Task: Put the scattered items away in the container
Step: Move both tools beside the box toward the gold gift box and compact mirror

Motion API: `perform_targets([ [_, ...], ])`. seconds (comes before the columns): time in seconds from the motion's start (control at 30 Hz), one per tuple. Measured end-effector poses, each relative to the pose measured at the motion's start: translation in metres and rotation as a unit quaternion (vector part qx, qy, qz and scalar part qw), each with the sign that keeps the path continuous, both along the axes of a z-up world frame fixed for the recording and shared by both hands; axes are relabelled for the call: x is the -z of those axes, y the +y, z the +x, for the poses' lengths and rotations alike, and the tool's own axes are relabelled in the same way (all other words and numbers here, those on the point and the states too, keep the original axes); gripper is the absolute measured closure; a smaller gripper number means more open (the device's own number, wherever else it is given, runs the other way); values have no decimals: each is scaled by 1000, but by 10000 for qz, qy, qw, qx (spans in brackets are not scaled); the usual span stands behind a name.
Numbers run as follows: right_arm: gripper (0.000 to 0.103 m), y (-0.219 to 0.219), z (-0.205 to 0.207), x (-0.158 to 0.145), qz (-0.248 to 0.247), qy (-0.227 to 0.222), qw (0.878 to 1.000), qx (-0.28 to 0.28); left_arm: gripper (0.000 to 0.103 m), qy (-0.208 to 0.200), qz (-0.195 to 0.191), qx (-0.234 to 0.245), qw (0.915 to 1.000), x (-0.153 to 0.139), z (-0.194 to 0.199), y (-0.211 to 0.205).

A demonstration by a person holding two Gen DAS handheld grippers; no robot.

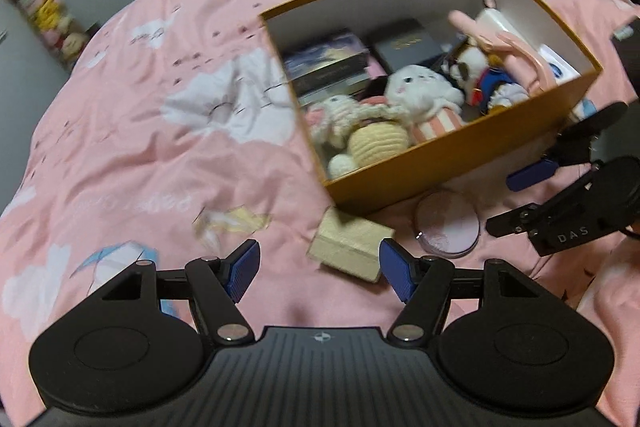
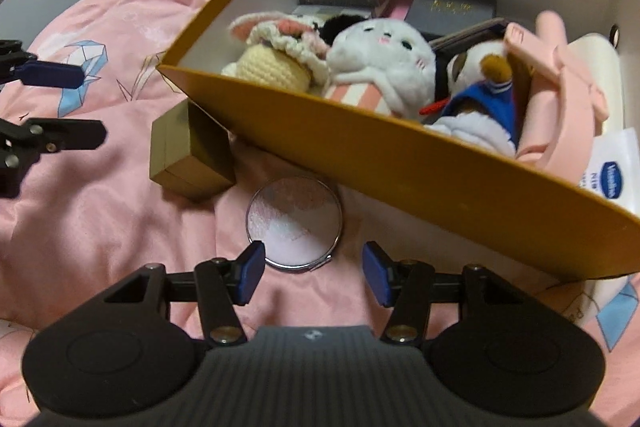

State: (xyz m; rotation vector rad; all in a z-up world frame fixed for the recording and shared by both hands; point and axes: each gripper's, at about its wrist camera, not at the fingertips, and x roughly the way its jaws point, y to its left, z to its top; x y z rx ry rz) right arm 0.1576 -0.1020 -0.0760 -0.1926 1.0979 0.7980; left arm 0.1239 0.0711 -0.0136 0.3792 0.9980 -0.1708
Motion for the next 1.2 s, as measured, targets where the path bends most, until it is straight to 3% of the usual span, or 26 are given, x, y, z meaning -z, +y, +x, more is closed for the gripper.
perform_targets([
  [0.27, 45, 8, 11, 10, 36, 201, 9997, 94, 23, 209, 62, 454, 9987, 23, 21, -13],
  [0.63, 45, 9, 19, 22, 99, 455, 9989, 105, 23, 651, -73, 274, 9975, 57, 50, -22],
  [0.73, 45, 9, 22, 25, 91, 525, 9985, 139, 32, 699, 26, 204, 9973, 58, 50, -20],
  [1.03, 45, 9, 33, 36, 223, 813, 9960, 304, 32, 1050, -281, -88, 9940, 54, 34, 7],
  [1.2, 45, 7, 42, 45, 353, 1011, 9933, 423, 32, 1096, -209, -86, 9937, 58, 24, 8],
])
